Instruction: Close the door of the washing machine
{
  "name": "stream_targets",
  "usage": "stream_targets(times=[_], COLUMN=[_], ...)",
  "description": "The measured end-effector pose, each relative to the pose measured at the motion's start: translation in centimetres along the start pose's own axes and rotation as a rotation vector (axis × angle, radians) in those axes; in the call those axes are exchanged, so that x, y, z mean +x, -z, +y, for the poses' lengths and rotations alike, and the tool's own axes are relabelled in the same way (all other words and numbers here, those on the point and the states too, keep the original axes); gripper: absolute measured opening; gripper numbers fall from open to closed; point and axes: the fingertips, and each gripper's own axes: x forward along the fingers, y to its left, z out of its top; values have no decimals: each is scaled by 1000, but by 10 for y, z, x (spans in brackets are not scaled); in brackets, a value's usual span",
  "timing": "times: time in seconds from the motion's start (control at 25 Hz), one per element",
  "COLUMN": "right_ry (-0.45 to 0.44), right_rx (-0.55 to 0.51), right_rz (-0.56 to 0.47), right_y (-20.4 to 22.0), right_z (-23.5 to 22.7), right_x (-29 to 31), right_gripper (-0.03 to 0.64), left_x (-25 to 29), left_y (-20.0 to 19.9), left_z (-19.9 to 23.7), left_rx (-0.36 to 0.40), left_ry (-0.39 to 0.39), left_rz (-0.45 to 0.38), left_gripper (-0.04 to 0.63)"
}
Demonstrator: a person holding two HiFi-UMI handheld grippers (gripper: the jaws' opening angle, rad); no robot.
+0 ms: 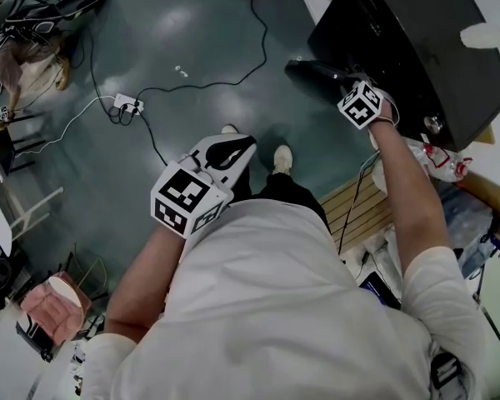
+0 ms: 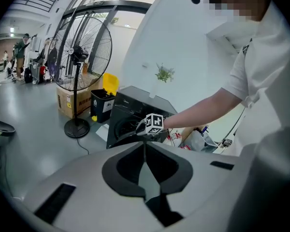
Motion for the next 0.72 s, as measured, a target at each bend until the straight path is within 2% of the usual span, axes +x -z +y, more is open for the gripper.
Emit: stream_targets(times=[0.4, 0.72], right_ry=[24, 77], right_rx=[111, 198], right_rz=[0, -1], right_y=[1, 7], right_z=[-33, -64], right_x=[9, 16], right_gripper=[83, 83], left_x=[20, 32], left_y=[-13, -16], left_z=[5, 4], left_rx=[10, 11], left_ry=[25, 42], left_rz=[8, 14], left_gripper=[21, 21])
